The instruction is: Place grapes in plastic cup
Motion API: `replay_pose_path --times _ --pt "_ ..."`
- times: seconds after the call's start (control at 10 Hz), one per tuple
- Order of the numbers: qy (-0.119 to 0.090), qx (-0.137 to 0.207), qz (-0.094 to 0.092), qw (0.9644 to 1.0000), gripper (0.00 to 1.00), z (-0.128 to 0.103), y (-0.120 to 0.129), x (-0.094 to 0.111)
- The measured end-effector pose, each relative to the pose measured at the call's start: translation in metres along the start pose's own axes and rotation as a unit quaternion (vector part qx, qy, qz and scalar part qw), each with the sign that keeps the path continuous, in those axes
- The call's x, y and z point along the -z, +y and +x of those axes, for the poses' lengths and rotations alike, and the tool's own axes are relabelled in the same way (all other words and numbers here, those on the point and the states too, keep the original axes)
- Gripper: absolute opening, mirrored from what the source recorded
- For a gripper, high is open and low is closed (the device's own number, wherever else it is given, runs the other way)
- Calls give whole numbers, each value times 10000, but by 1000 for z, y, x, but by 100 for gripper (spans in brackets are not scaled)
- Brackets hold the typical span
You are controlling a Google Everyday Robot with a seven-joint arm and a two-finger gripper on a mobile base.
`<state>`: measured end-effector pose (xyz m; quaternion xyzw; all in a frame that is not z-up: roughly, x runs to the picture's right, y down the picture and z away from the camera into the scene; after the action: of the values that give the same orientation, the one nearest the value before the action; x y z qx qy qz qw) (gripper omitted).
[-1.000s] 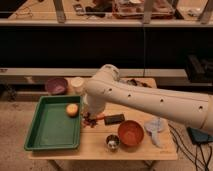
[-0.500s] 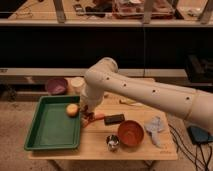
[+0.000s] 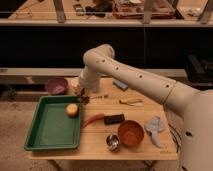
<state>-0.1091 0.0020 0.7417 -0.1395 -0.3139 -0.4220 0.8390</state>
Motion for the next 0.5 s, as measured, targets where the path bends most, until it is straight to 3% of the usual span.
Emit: replay_pose_path --times 0.2,0.5 --pt "46 -424 233 9988 0 22 10 -4" --pt "235 -562 639 9961 0 22 18 -8"
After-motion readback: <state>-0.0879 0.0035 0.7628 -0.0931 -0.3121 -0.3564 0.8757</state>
